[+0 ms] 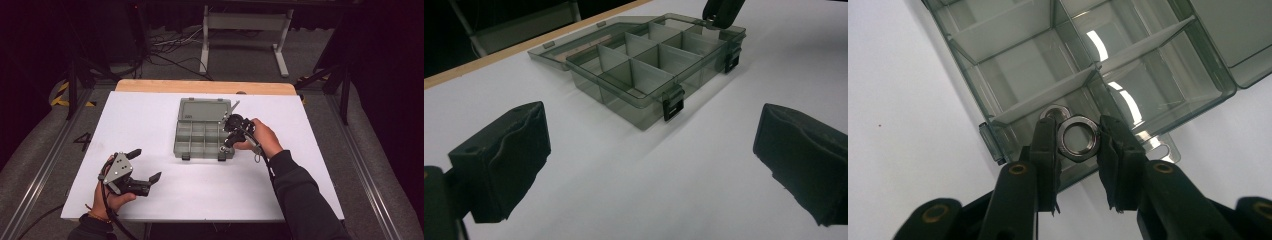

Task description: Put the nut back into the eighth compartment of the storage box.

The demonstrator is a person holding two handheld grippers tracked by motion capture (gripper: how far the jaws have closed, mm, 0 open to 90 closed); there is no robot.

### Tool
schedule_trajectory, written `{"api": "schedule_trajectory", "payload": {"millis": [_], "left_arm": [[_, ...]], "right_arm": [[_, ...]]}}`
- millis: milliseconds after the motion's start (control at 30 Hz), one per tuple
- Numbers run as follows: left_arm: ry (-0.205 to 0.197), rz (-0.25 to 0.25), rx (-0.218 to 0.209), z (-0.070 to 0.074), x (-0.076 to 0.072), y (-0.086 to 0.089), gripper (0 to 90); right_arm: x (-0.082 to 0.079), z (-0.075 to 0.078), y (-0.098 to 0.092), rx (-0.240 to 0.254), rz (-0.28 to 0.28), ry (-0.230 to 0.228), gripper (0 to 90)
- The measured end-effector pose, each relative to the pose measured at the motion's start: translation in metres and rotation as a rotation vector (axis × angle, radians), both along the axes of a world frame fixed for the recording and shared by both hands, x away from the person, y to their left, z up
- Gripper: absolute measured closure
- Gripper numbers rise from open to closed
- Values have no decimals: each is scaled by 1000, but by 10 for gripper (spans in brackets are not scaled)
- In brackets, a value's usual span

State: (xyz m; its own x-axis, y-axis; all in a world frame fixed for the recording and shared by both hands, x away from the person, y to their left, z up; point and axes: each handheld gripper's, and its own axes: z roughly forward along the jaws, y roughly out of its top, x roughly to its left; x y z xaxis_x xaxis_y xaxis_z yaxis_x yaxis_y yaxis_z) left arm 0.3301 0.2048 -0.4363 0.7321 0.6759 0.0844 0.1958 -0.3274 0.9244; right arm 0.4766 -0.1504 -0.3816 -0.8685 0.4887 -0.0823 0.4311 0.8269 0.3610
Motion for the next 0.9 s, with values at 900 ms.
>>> {"api": "schedule_trajectory", "payload": {"millis": [900], "left_arm": [[8,2,3,-1,0,0,25]], "right_arm": [[-15,14,-11,78,-1,-47,650]]}}
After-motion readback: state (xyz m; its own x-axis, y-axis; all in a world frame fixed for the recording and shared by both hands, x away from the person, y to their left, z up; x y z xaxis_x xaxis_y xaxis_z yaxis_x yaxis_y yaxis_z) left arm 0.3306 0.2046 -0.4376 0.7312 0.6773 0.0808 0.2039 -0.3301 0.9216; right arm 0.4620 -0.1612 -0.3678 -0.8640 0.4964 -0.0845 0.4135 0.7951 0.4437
